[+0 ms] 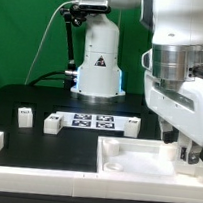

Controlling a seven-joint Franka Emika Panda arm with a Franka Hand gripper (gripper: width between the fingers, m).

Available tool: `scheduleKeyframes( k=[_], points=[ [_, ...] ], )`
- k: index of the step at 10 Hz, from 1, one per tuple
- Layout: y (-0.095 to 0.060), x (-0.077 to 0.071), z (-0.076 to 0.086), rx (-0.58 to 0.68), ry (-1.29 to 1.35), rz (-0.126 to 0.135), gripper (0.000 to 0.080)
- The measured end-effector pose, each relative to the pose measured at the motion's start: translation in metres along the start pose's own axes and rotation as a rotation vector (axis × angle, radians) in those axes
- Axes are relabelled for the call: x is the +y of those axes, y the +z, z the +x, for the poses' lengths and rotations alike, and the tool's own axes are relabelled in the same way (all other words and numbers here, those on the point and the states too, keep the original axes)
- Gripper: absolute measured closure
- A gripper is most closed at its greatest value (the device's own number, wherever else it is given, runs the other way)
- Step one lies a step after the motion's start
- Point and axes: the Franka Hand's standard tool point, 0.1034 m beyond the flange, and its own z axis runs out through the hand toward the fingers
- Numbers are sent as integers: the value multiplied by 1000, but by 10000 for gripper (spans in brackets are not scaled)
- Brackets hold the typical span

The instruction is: Assemble one leg

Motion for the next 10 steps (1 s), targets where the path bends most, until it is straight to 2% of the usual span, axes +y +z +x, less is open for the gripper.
scheduleKeyframes(
  k=[5,8,10],
  points=[
    [0,-1,-5,2,-467,-2,151],
    [1,-2,-9,10,-691,-9,151],
    [1,-2,-8,29,-879,-23,151]
  ],
)
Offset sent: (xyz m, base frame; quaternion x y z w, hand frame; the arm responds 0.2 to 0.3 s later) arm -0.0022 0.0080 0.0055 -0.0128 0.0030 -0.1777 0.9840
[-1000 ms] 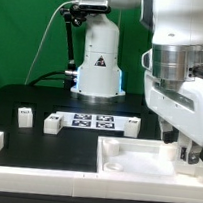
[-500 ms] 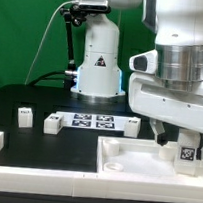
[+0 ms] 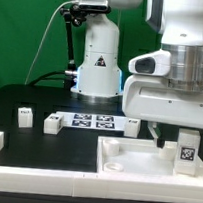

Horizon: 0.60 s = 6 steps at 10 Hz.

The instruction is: Assemble one leg

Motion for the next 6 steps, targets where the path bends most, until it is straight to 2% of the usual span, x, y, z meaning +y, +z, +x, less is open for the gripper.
scheduleKeyframes(
  k=[3,4,5,6],
  points=[
    [0,2,3,12,-150,-5,151],
    [0,2,3,11,-143,-5,413],
    [0,2,3,11,-143,-6,510],
    [0,2,3,11,-129,-5,510]
  ],
)
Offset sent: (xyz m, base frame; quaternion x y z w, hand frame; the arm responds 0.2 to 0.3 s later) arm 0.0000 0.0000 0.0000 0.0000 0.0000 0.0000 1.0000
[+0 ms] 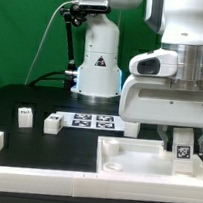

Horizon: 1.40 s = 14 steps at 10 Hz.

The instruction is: Assemble one leg

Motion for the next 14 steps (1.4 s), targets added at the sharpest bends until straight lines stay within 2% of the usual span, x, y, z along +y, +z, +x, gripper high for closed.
scheduleKeyframes(
  k=[3,8,11,14],
  points=[
    [0,0,0,0,17,0,510],
    [3,3,-1,17,608,32,509],
    [4,2,0,26,943,67,509],
    [8,-4,-4,11,1207,72,520]
  ],
)
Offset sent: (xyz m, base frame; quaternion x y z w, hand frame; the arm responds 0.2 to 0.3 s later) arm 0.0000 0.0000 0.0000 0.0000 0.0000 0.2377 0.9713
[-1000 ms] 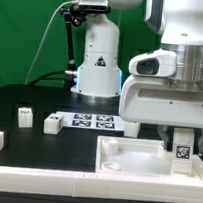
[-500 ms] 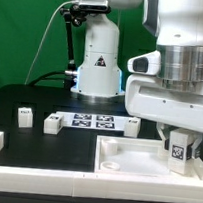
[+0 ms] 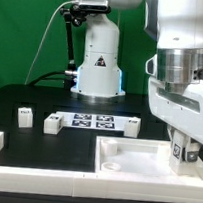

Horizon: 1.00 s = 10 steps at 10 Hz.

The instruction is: Assemble one leg

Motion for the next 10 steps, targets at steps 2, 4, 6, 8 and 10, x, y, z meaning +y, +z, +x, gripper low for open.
scheduleKeyframes(
  k=[2,4,6,8,10],
  points=[
    [0,0,-1,-19,213,3,523],
    [1,0,-4,-30,373,0,523],
    [1,0,-6,-40,478,-2,446],
    [1,0,-7,-40,470,-2,312],
    [1,1,-8,-41,410,-10,161]
  ],
)
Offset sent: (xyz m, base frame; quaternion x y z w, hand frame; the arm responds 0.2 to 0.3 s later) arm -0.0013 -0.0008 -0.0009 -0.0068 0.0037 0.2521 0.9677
